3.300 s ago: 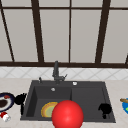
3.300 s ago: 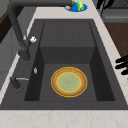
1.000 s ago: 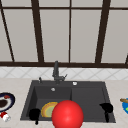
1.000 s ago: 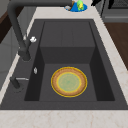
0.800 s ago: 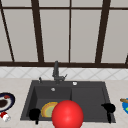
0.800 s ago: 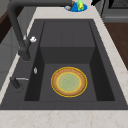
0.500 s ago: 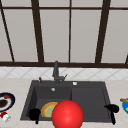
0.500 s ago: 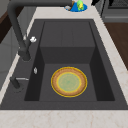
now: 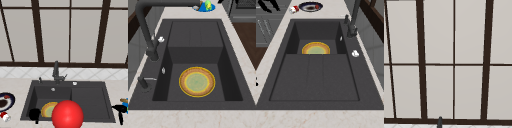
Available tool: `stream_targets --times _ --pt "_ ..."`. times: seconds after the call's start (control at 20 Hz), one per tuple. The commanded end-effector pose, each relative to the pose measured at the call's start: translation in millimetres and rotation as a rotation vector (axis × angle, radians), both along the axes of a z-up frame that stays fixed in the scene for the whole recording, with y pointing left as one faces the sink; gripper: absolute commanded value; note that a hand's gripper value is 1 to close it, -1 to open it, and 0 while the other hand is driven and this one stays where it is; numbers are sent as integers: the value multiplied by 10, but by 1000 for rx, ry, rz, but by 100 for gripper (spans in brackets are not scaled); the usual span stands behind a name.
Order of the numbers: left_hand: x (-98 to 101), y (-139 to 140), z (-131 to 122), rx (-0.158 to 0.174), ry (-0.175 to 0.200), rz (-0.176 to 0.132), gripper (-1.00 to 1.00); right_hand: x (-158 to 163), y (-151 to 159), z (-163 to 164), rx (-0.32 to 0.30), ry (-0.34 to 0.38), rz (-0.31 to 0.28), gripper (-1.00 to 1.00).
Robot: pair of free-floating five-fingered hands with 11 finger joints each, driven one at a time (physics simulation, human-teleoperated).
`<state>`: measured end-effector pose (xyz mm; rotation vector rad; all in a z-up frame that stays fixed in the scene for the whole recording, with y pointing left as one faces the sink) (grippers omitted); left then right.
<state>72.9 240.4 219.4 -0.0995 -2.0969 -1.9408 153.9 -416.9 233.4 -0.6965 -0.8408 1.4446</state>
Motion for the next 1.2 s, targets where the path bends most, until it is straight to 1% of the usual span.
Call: stream_targets --times 0.0,0.05,0.15,0.35,0.5,0.6,0.7,0.85,1.0,1.15 --pt "0 0 0 0 0 0 0 54 -245 17 19 29 0 -100" --pt "0 0 0 0 0 0 0 84 -305 44 15 43 0 -100" --pt "0 0 0 0 0 0 0 102 -396 94 0 39 -3 -100" --pt "0 0 0 0 0 0 0 165 -610 125 -6 27 0 -100" --pt "0 0 0 0 -1 1 0 198 -819 32 -23 68 7 -100" --pt "0 0 0 0 -1 1 0 253 -938 4 -21 78 6 -100" --pt "0 0 0 0 -1 1 0 287 -1047 -9 -17 74 1 -100" --pt "0 0 0 0 -1 1 0 304 -1184 -18 -16 46 1 -100" --pt "0 0 0 0 -1 1 0 398 -1346 -52 -53 44 0 -100" --pt "0 0 0 0 -1 1 0 522 -1401 -91 -90 46 -8 -100"
